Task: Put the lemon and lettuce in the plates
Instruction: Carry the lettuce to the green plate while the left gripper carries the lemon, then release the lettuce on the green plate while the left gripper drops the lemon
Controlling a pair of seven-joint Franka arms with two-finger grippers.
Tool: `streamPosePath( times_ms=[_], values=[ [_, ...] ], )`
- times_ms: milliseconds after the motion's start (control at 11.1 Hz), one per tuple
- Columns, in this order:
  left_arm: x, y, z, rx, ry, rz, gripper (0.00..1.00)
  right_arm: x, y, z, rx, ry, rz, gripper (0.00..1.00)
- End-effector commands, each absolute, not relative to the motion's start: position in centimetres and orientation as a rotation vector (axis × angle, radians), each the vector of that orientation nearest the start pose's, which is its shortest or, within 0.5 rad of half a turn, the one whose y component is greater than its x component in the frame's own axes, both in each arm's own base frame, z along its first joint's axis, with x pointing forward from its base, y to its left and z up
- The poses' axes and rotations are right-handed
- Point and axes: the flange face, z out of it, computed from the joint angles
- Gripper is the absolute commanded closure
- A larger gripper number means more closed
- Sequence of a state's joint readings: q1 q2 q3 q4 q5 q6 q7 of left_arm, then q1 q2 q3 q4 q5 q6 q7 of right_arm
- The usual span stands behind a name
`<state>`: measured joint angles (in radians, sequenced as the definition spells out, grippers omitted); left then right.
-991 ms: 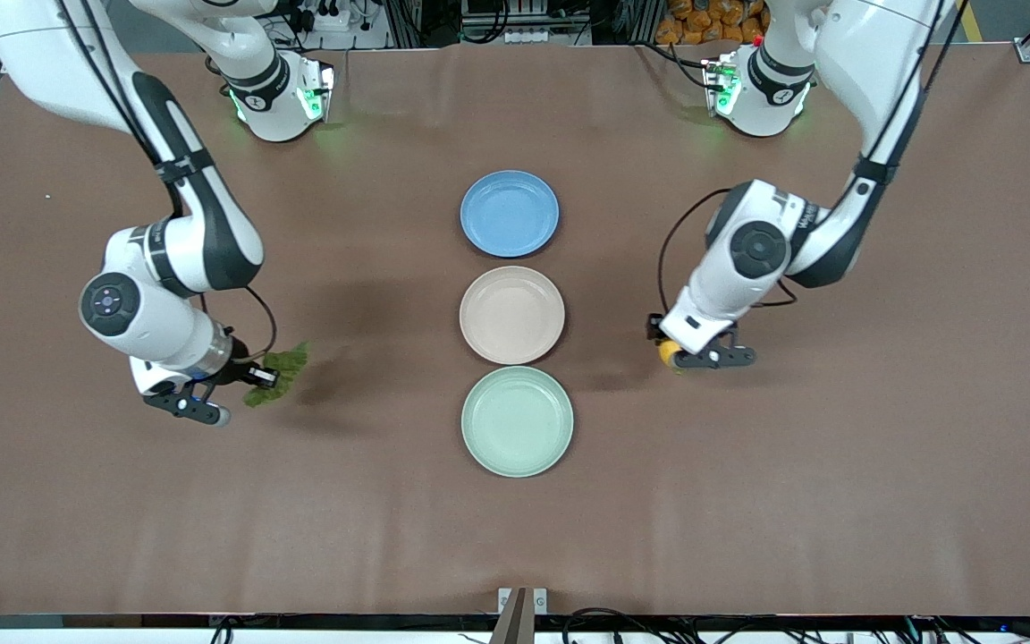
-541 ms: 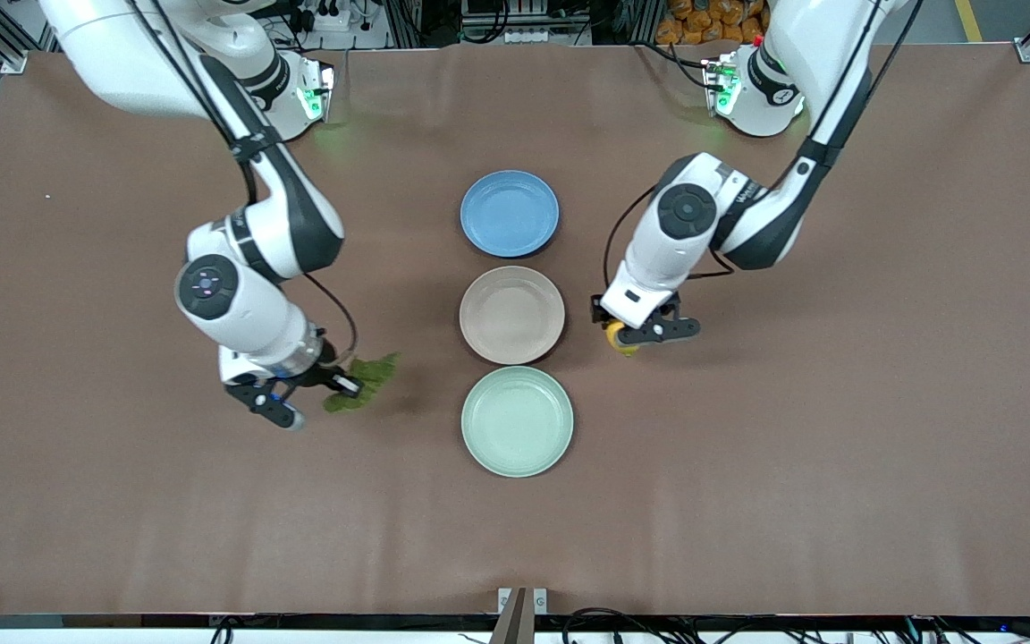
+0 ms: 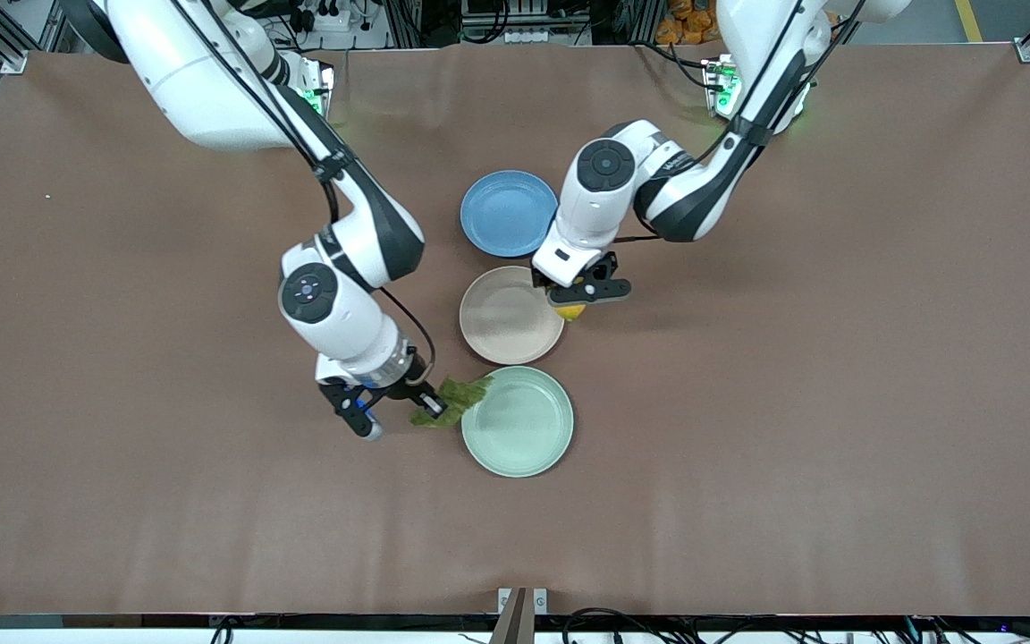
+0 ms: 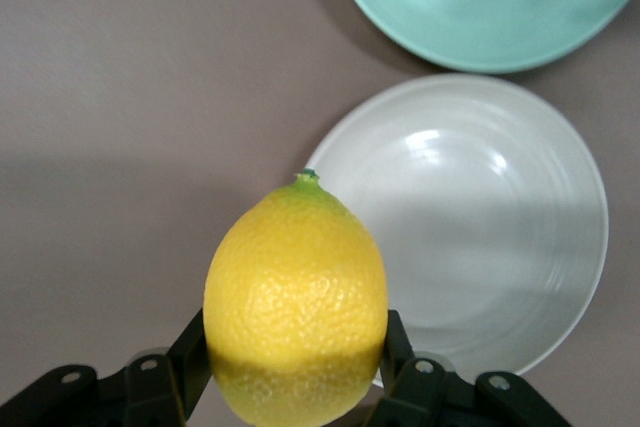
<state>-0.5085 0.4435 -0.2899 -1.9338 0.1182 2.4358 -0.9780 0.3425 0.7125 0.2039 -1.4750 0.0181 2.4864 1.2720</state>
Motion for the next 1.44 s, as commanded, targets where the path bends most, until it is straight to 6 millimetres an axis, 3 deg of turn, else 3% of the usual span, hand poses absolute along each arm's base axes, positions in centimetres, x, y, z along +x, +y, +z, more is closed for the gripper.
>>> streamPosePath(
  times_ms=[0, 180, 270, 360, 541, 631, 721, 811, 1081, 1261, 1351],
  values=[
    [43.7, -47.9, 24.4, -3.213, -0.209, 0.026, 1.00, 64.5, 40.3, 28.0, -2.450, 1.217, -0.136, 1.00],
    [43.9, -49.1, 23.8, -3.220, -0.239, 0.027, 1.00, 63.6, 41.7, 26.4, -2.457, 1.222, -0.145, 1.00],
    [44.0, -49.4, 23.8, -3.220, -0.278, 0.028, 0.66, 63.4, 42.1, 25.5, -2.454, 1.212, -0.166, 1.00],
    [44.1, -49.4, 23.6, -3.216, -0.279, 0.023, 0.01, 63.0, 42.4, 23.8, -2.472, 1.215, -0.158, 1.00],
    [44.5, -49.2, 24.1, -3.219, -0.290, 0.012, 0.00, 62.7, 42.5, 21.8, -2.501, 1.200, -0.179, 1.00],
    [45.1, -48.8, 24.6, -3.223, -0.304, -0.002, 0.00, 62.6, 42.5, 21.2, -2.501, 1.199, -0.179, 0.89],
    [45.9, -48.1, 25.2, -3.224, -0.326, -0.021, 0.00, 62.7, 42.4, 21.0, -2.493, 1.205, -0.179, 0.23],
    [47.4, -46.7, 25.9, -3.219, -0.369, -0.046, 0.00, 62.6, 42.4, 21.0, -2.490, 1.211, -0.179, 0.00],
    [52.3, -40.2, 27.9, -3.146, -0.429, -0.069, 0.00, 63.8, 41.2, 23.6, -2.457, 1.241, -0.197, 0.00],
    [54.4, -36.5, 28.3, -3.096, -0.392, -0.055, 0.00, 64.7, 39.4, 26.9, -2.499, 1.268, -0.186, 0.00],
    [55.7, -34.1, 28.2, -3.064, -0.375, -0.062, 0.00, 65.3, 38.1, 29.8, -2.498, 1.277, -0.196, 0.00]
  ],
)
